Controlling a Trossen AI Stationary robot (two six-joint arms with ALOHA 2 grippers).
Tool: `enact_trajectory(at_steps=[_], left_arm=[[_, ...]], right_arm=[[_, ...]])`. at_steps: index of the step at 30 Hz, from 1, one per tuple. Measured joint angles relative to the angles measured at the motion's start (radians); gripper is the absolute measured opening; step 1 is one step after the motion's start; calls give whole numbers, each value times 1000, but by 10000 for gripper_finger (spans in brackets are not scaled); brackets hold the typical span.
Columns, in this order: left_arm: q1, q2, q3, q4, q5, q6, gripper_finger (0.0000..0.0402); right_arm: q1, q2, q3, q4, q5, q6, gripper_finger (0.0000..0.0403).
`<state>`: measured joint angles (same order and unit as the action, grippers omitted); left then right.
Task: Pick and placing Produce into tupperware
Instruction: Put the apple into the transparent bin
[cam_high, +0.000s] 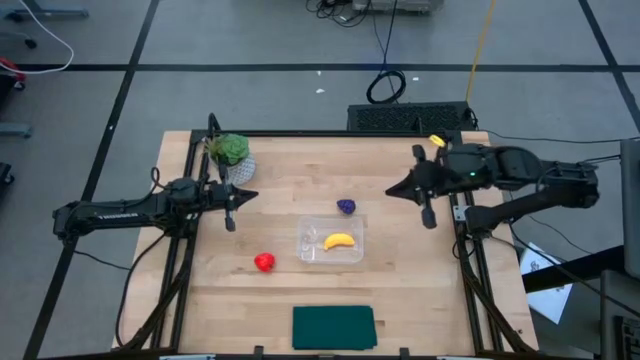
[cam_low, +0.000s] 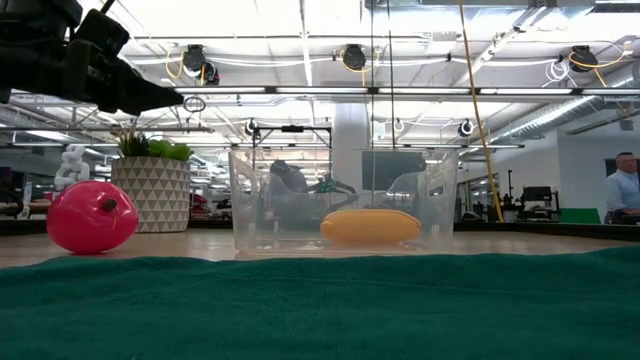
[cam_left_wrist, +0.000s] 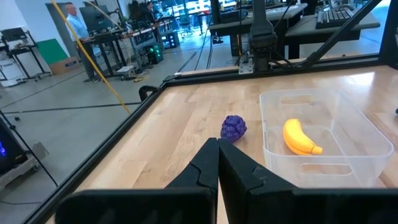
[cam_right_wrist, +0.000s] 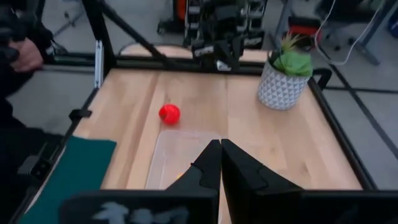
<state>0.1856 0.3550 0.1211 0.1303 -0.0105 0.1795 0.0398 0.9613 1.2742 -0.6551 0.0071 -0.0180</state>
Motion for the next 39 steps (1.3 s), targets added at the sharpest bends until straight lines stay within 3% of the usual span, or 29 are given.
enact_trajectory(at_steps=[7, 18, 37, 39], left_arm=[[0, 0, 0, 0, 0, 0, 6], [0, 0, 0, 0, -1, 0, 5], [0, 0, 0, -6, -1, 5, 6], [0, 0, 0, -6, -4, 7, 5]], right_arm=[[-6, -162, -174, 127, -13, 6, 4], [-41, -292, -394, 413, -194, 58, 4], [-158, -367, -627, 684, -184, 32, 4], [-159, -387, -659, 726, -144, 31, 4]])
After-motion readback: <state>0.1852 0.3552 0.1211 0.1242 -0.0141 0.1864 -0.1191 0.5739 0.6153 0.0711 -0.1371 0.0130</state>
